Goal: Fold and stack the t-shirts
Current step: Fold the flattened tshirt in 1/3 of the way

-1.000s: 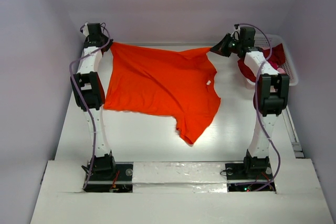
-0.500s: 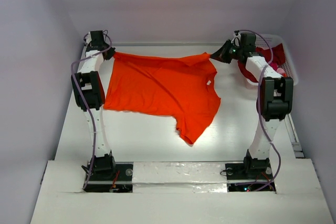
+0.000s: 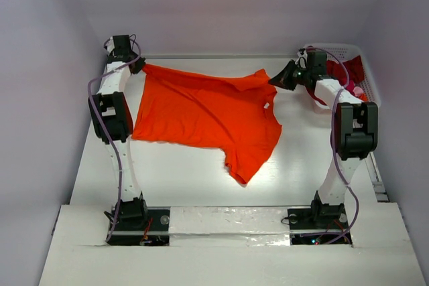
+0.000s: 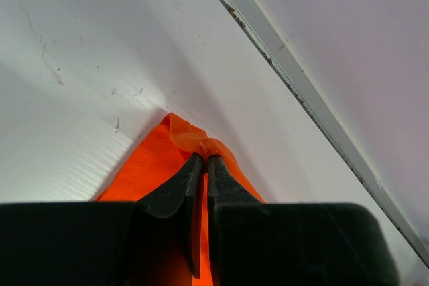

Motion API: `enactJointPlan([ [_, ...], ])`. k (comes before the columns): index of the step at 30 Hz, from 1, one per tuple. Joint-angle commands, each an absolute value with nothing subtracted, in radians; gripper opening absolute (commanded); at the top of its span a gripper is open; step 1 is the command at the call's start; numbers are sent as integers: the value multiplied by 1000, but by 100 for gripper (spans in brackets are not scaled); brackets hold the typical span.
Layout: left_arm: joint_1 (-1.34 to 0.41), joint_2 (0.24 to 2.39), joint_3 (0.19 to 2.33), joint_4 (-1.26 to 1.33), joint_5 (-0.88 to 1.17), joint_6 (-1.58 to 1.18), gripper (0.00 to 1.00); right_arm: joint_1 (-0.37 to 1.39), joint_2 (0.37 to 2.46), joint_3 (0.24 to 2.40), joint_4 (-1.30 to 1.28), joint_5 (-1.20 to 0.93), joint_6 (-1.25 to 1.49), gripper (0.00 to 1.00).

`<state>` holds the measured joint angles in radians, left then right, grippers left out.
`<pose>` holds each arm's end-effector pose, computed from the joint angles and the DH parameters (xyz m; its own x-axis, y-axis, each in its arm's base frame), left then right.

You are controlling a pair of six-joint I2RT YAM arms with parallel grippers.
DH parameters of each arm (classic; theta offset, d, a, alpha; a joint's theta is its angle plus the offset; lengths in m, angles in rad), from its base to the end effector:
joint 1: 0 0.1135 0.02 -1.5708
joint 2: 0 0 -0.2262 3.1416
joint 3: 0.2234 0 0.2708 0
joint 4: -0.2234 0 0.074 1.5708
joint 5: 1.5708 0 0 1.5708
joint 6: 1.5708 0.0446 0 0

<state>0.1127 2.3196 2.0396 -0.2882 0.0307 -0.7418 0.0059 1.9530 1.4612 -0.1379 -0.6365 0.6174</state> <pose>0.5410 0.0599 0.2001 -0.3356 -0.7176 -0.6102 -0.4252 0.6935 -0.5816 0.4541 0.0292 0.1869 -0.7610 0.4611 -0.4564 -0.0546 0.6554 0.7533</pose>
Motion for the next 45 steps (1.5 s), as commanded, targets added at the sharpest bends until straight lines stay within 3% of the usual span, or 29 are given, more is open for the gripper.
enactJointPlan([
  [1,114,2230,2063,-302,9,-727,0,-2,1891,1450,-78,-650,611,0],
  [23,95,2108,1882,-324,-20,-716,0,-2,1855,1385,-64,-653,621,0],
  [45,77,2132,1853,-353,-48,-703,0,-2,1845,1282,-21,-647,634,0],
])
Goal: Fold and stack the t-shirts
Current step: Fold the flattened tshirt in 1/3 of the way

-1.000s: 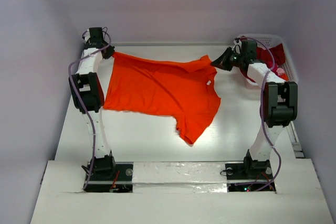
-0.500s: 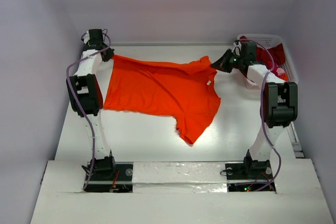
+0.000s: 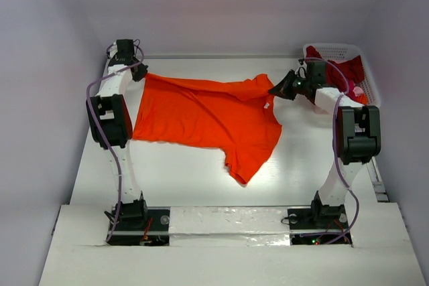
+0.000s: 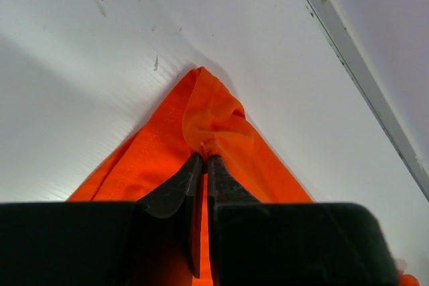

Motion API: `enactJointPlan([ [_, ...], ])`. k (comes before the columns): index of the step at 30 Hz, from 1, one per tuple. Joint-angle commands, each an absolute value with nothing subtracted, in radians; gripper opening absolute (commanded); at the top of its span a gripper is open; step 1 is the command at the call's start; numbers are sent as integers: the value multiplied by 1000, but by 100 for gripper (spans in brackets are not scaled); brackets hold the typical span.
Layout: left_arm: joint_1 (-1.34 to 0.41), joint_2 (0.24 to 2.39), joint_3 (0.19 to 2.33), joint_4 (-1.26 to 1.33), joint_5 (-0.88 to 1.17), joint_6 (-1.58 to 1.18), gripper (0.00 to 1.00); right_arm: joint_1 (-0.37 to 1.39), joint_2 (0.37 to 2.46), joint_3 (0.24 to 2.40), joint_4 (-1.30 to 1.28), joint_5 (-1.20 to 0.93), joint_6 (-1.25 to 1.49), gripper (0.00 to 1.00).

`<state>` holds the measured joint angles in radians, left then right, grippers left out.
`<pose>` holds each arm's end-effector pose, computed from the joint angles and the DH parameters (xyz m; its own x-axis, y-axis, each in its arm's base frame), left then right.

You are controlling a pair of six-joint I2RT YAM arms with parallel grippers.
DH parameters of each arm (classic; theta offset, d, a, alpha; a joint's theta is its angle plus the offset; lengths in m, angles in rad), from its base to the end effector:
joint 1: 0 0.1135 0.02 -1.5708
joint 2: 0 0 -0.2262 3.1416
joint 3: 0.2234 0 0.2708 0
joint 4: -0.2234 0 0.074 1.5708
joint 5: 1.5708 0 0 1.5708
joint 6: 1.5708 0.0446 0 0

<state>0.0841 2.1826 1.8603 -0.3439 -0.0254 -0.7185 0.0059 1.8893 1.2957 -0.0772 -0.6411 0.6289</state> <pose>0.5107 0.0442 0.1986 -0.3952 -0.6937 -0.6022 -0.4835 0.7145 -0.5057 0.4291 0.0292 0.1621 -0.7810 0.4669 -0.4148 -0.0170 0.6480 0.7614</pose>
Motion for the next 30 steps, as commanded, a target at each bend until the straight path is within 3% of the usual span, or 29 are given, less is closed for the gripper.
enactJointPlan([
  [1,77,2138,1853,-354,-52,-700,0,-2,1847,1279,-21,-646,632,0],
  [30,49,2126,1779,-416,-107,-704,0,17,1819,1169,21,-612,650,0],
])
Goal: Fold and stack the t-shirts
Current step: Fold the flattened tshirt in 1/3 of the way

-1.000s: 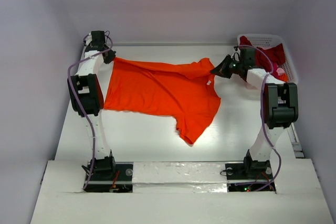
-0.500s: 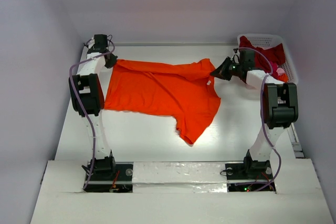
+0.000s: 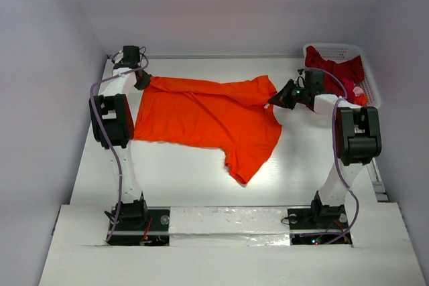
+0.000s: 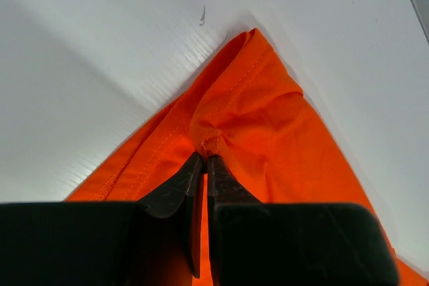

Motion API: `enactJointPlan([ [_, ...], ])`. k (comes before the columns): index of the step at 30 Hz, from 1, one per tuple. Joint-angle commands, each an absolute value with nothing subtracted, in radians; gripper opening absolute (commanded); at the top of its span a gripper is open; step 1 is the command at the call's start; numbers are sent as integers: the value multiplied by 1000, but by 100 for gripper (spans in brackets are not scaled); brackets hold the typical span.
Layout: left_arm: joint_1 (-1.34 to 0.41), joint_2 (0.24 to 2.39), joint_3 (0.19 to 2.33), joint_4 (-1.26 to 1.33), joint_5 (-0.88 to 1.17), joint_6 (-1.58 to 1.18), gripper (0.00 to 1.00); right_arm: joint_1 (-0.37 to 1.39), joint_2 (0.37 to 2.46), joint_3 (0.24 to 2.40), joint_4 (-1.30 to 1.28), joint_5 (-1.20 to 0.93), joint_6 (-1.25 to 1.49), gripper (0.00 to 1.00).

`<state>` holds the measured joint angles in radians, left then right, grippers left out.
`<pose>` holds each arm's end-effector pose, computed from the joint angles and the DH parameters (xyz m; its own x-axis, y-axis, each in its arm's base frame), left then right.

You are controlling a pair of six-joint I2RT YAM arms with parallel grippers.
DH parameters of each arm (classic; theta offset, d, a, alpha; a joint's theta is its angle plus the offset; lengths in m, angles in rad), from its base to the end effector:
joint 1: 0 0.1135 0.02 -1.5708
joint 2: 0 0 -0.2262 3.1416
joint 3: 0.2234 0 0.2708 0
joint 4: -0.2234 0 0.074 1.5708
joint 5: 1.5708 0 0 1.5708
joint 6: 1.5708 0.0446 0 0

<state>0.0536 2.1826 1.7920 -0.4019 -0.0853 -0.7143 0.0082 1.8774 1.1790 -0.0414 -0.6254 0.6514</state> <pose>0.4992 0.0306 0.1693 -0.4632 -0.6785 -0.5702 -0.5513 0.7243 -0.4141 0.4102 0.0295 0.1310 -0.8023 0.4850 -0.3481 0.0596 0.6452 0.7617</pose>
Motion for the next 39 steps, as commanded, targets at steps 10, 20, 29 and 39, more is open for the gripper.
enactJointPlan([
  [10,49,2121,1853,-451,-123,-696,0,17,1799,1213,-15,-609,646,0],
  [20,77,2126,1911,-491,-126,-693,0,17,1772,1233,-58,-594,635,0],
  [29,97,2100,1842,-474,-132,-681,0,17,1758,1198,-41,-586,646,0],
  [39,97,2086,1780,-440,-133,-687,0,17,1743,1151,-22,-597,649,0],
])
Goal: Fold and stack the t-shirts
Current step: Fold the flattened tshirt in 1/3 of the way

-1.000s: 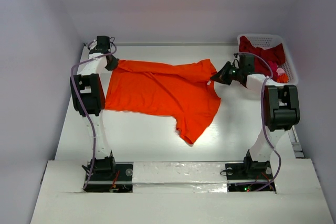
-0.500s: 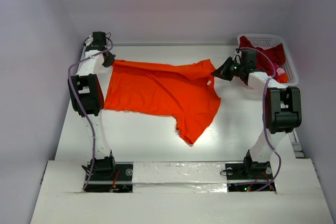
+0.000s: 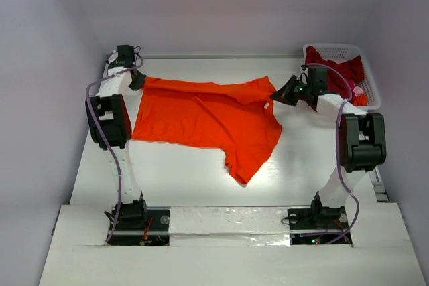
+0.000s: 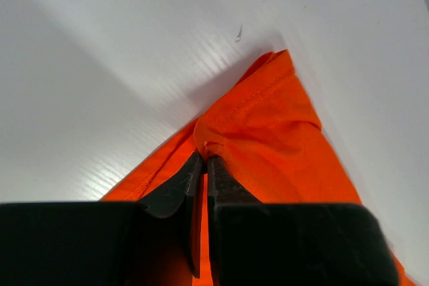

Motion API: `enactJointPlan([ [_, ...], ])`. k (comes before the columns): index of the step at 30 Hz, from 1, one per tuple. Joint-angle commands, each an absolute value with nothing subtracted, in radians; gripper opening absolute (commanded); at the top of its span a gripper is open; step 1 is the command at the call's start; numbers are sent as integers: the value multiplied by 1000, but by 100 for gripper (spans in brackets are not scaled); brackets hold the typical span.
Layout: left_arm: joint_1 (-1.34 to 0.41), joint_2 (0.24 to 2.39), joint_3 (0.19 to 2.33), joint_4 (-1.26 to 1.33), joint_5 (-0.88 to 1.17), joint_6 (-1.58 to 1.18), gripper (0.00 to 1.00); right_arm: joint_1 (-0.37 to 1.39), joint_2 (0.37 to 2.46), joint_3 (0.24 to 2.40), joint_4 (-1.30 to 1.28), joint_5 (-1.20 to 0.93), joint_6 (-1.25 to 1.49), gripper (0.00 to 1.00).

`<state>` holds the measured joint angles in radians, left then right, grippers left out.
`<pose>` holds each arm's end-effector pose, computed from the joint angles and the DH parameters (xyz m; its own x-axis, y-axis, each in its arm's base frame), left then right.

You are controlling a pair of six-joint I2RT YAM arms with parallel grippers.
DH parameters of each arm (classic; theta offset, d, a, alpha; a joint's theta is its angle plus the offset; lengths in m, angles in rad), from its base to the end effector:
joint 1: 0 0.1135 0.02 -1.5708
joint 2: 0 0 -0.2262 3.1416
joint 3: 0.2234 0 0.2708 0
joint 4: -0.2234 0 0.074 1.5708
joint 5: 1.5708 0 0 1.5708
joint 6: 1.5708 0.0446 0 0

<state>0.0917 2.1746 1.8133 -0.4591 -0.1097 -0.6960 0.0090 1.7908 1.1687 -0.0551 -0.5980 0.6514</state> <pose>0.4948 0.0504 0.1759 -0.4529 -0.6816 -0.5747 -0.5939 0.7114 -0.3758 0.4051 0.0288 0.1597 -0.7688 0.4942 -0.4059 0.0251 0.6575 0.7530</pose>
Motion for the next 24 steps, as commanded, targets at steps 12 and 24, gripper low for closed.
enactJointPlan([
  [12,87,2125,1778,-486,-141,-678,23,17,1741,1117,-31,-572,640,29],
  [24,87,1971,1631,-512,-175,-667,71,17,1556,1025,-116,-422,620,100],
])
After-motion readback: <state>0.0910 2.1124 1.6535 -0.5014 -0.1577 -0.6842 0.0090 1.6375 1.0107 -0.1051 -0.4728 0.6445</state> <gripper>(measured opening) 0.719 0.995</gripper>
